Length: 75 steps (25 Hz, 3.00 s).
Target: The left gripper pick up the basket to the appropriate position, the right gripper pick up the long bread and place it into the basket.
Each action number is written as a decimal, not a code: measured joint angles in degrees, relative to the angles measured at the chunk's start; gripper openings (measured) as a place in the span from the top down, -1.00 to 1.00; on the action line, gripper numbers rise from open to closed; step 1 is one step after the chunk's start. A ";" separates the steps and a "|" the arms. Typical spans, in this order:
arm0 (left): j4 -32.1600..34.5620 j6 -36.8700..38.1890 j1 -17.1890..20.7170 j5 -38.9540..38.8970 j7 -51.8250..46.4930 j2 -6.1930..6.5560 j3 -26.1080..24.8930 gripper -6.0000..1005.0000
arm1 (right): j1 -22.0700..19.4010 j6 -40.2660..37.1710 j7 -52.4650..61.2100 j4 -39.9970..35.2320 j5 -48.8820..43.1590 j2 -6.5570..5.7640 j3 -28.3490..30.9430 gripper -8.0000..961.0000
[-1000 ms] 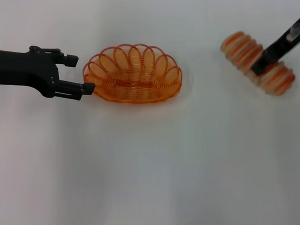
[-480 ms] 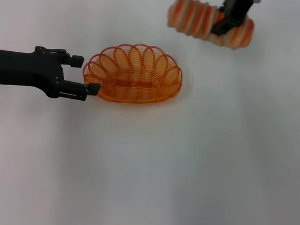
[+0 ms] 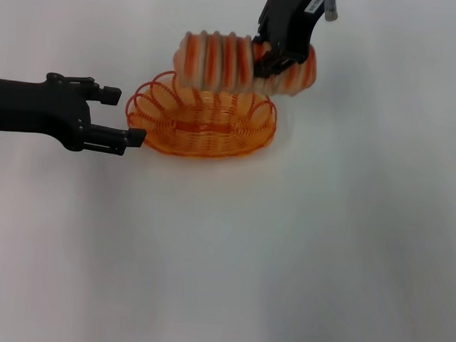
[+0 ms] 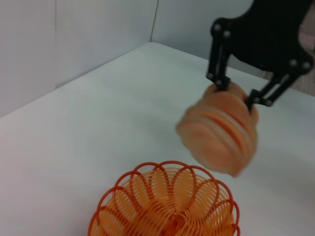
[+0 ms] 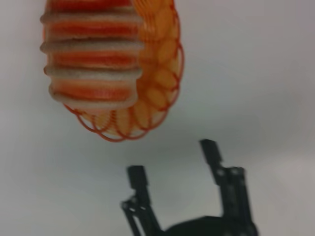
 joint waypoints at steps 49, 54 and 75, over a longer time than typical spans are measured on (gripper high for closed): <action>-0.06 -3.13 0.20 -0.20 1.29 0.03 -0.24 -0.76 | -12.46 22.02 -2.34 0.62 19.41 -0.08 -6.19 -0.45; -0.36 -4.01 0.17 -0.41 1.26 -0.19 -0.31 -0.76 | -17.30 21.47 -10.43 0.51 29.80 -0.33 6.84 -0.50; -2.95 -4.67 1.88 0.65 1.66 0.09 -0.53 -0.76 | -51.38 4.45 -30.83 1.22 48.65 -0.17 17.90 -0.71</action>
